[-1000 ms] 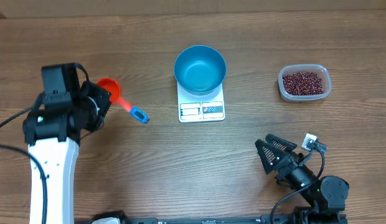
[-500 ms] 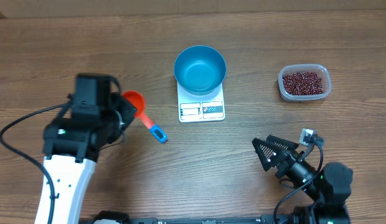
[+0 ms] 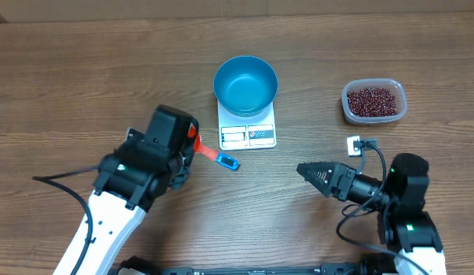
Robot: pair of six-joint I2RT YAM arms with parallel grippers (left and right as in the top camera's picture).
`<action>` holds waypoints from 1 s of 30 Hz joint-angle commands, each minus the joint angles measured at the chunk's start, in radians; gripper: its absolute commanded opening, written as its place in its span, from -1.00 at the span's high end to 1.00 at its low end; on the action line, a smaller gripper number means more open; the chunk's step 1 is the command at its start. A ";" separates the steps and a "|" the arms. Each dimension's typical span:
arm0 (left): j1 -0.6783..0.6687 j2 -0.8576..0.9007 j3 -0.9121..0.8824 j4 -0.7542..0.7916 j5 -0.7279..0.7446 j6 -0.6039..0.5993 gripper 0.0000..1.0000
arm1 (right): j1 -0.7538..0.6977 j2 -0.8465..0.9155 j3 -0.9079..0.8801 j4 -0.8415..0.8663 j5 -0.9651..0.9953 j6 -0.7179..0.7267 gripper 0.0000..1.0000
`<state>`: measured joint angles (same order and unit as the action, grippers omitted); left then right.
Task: Scoop item into bowl and weigh 150g on scale
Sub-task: 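Carry the scoop toward center and bring the right gripper to its handle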
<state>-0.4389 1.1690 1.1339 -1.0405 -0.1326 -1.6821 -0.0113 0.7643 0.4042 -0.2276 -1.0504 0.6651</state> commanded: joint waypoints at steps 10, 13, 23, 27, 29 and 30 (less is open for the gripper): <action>-0.027 0.092 -0.009 0.052 0.050 -0.114 0.91 | 0.179 0.184 0.023 0.293 -0.023 0.102 -0.75; -0.027 0.117 -0.009 0.059 0.076 -0.114 0.91 | 0.258 0.215 0.023 0.395 0.039 0.152 -0.63; -0.039 0.133 -0.009 0.092 0.105 -0.102 0.91 | 0.481 0.268 0.023 0.522 0.353 0.305 -0.49; -0.067 0.133 -0.009 0.108 0.106 -0.092 0.91 | 0.539 0.281 0.023 0.570 0.432 0.321 -0.40; -0.080 0.133 -0.009 0.110 0.105 -0.092 0.91 | 0.554 0.281 0.023 0.587 0.465 0.349 -0.33; -0.086 0.133 -0.009 0.110 0.104 -0.092 0.91 | 0.558 0.281 0.023 0.593 0.476 0.366 -0.30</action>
<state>-0.5064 1.2984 1.1305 -0.9333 -0.0330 -1.7786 0.5289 1.0431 0.4068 0.3462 -0.6697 0.9768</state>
